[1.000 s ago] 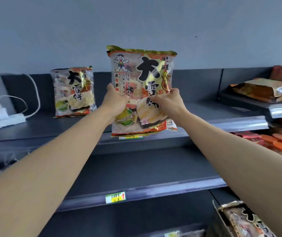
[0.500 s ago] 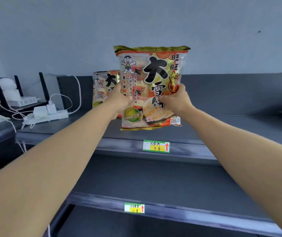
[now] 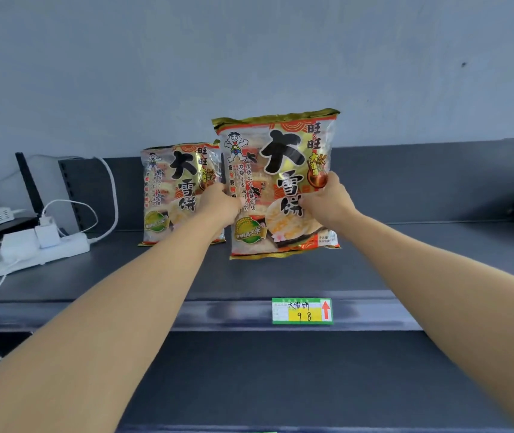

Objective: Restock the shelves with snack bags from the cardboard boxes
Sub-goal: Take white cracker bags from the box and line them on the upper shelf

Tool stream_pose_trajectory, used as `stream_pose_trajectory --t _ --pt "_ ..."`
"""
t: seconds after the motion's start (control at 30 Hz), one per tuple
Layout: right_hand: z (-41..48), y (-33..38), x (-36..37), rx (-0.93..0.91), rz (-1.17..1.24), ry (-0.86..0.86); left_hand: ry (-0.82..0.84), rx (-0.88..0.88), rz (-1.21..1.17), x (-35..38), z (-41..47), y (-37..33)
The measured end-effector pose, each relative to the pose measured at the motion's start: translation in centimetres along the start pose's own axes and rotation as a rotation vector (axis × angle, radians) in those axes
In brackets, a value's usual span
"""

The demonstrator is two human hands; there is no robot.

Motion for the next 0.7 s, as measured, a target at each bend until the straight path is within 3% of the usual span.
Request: stream_pose_trajectory --t 0.2,0.7 --pt "2.3 -0.8 1.7 -0.007 -0.020 -0.047 0.046 0.041 -0.097 1.5 4.5 1.3" --pt "9.4 -4.0 4.3 0.032 -0.076 0.136 -0.028 -0.029 -0.120 5.3 11.1 2.8"
Point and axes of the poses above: each hand's wrist, its own z-axis towards the middle knuckle, its own x-axis out of the palm, y = z × x, the point moved 1 cm from there along z, towards the middle knuckle, and after that the axes turned 7 degrees about z, right-handed, at the moved point
